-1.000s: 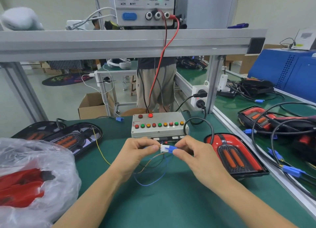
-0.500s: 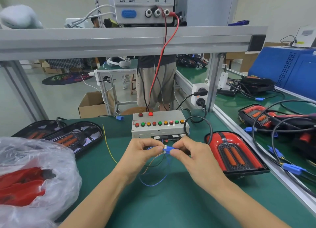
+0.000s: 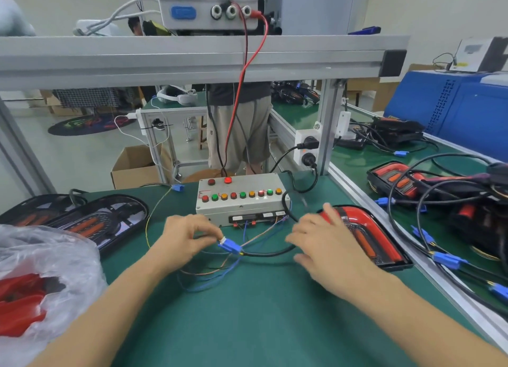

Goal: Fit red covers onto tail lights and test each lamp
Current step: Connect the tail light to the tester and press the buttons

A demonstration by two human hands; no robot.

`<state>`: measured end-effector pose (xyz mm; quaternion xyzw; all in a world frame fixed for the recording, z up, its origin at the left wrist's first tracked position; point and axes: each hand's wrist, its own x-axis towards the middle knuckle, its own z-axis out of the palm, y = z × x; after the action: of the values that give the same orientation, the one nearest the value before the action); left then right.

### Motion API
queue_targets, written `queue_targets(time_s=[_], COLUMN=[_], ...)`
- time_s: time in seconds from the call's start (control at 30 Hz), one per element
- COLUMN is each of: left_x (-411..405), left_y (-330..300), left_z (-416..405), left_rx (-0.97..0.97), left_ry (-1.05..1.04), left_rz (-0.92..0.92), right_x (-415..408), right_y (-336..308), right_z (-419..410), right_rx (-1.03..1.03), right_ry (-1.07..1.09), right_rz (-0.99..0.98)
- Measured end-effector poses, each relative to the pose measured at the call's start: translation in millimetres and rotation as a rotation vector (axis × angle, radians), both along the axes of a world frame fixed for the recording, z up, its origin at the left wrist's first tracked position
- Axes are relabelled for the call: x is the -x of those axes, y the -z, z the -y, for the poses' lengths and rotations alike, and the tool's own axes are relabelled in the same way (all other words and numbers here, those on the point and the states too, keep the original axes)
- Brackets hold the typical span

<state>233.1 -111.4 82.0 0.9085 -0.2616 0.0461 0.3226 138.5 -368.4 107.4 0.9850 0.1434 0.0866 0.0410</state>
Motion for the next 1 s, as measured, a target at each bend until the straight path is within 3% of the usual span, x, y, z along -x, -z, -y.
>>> queue_targets(time_s=[0.1, 0.2, 0.23, 0.3, 0.37, 0.47, 0.53, 0.6, 0.67, 0.7, 0.77, 0.87, 0.93, 1.0], left_x=[-5, -3, 1, 14, 32, 50, 51, 49, 49, 49, 51, 52, 54, 56], left_y=[1, 3, 4, 5, 2, 7, 13, 21, 31, 33, 35, 37, 37, 37], left_z=[0, 6, 13, 37, 68, 107, 116, 119, 121, 122, 123, 124, 125, 126], left_rx=[-0.288, -0.529, -0.522, -0.266, 0.004, 0.149, 0.193, 0.144, 0.082, 0.067, 0.048, -0.004, -0.014, -0.017], left_ry=[-0.167, -0.355, -0.385, -0.337, -0.137, 0.201, 0.262, 0.268, 0.271, 0.266, 0.263, 0.283, 0.301, 0.312], left_rz=[0.199, 0.231, 0.256, 0.325, 0.264, 0.1, 0.015, 0.037, 0.104, 0.127, 0.162, 0.211, 0.209, 0.201], right_x=[12, 21, 21, 20, 18, 22, 28, 34, 32, 29, 24, 16, 15, 15], right_y=[13, 25, 28, 27, 20, 8, 2, -1, -2, -2, 3, 13, 17, 18], right_z=[-16, -27, -27, -28, -26, -13, 3, 28, 59, 77, 106, 121, 123, 123], right_rx=[0.036, -0.003, -0.067, -0.203, -0.307, -0.421, -0.502, -0.7, -0.771, -0.714, -0.736, -1.387, -1.546, -1.563], right_ry=[-0.152, -0.182, -0.185, -0.184, -0.215, -0.27, -0.268, -0.147, 0.2, 0.422, 0.775, 0.848, 0.808, 0.807], right_rz=[-0.023, 0.018, 0.019, -0.053, -0.086, -0.166, -0.168, 0.02, 0.258, 0.264, 0.021, -0.378, -0.433, -0.395])
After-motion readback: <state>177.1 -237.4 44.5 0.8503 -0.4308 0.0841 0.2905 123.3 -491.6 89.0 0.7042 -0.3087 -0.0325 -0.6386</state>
